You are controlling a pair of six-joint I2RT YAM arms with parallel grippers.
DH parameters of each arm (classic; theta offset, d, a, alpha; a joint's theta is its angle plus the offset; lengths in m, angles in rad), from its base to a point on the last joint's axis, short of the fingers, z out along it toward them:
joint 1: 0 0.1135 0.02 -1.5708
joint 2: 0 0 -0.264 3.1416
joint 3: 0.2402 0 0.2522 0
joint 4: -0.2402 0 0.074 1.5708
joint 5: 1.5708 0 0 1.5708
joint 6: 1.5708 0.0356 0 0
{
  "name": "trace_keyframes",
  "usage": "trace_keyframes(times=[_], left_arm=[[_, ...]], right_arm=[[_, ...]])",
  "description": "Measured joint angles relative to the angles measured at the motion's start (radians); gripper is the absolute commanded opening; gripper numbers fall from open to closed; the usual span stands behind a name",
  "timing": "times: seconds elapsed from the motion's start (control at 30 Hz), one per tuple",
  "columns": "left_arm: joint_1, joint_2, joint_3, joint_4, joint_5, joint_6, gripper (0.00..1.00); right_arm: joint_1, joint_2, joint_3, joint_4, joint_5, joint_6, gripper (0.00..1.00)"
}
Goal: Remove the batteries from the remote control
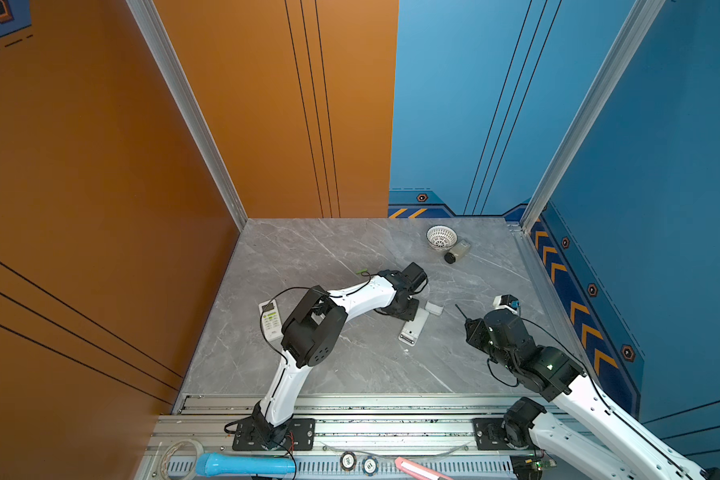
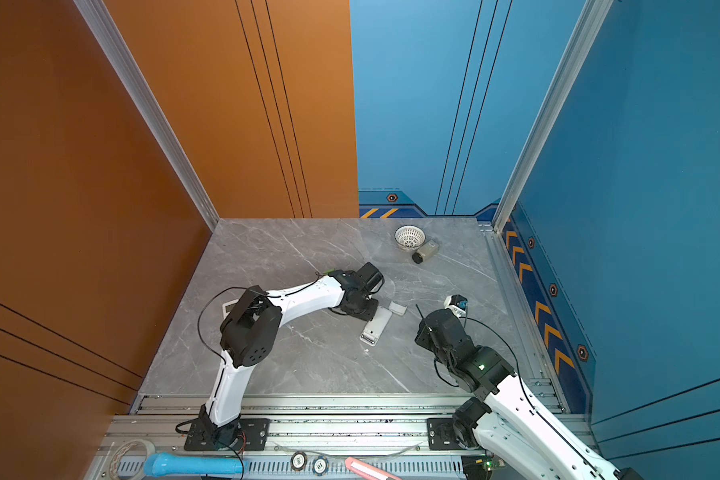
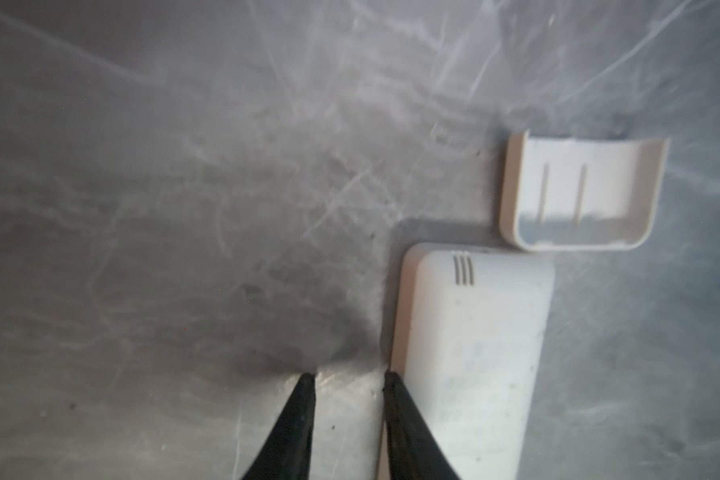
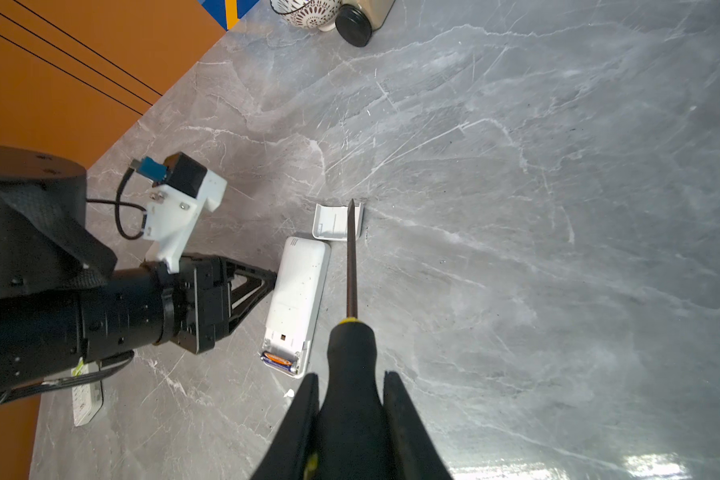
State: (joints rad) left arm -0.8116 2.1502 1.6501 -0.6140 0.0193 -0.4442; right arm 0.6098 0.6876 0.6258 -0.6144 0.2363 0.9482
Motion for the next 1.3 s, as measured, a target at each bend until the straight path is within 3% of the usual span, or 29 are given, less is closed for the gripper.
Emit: trace_keyframes(times=[0.13,0.27,0.37,0.43,0.8,1.03,1.1,1.3], left_arm=[[0.003,-0.068,-0.091,0.014,0.015,-0.04,0.54],[0.02,-0.179,-0.16,-0.029,0.025,-0.06,0.8],[0.024,-0.217,-0.137,-0.038,0.053,-0.045,0.92],[0.019,-0.203,-0.085,-0.057,0.072,-0.027,0.94],[-0.063,0.059,0.134,-0.178,0.086,0.079,0.95],[-0.08,0.098,0.178,-0.208,0.074,0.105,0.91],[-0.08,0.102,0.178,-0.209,0.068,0.106,0.84],[-0.08,0.115,0.182,-0.214,0.061,0.117,0.51]], right_arm=[[0.0,-0.027,-0.013,0.0,-0.005,0.001,0.0],[0.003,-0.032,-0.025,0.004,-0.036,0.003,0.0],[0.025,-0.029,-0.046,0.009,-0.058,0.003,0.0],[0.05,-0.026,-0.064,0.009,-0.06,0.003,0.0],[0.184,-0.082,-0.107,0.008,-0.034,0.053,0.0],[0.24,-0.095,-0.137,0.011,-0.009,0.09,0.0],[0.258,-0.087,-0.145,0.026,-0.001,0.094,0.0],[0.332,-0.025,-0.163,0.122,0.005,0.069,0.0]])
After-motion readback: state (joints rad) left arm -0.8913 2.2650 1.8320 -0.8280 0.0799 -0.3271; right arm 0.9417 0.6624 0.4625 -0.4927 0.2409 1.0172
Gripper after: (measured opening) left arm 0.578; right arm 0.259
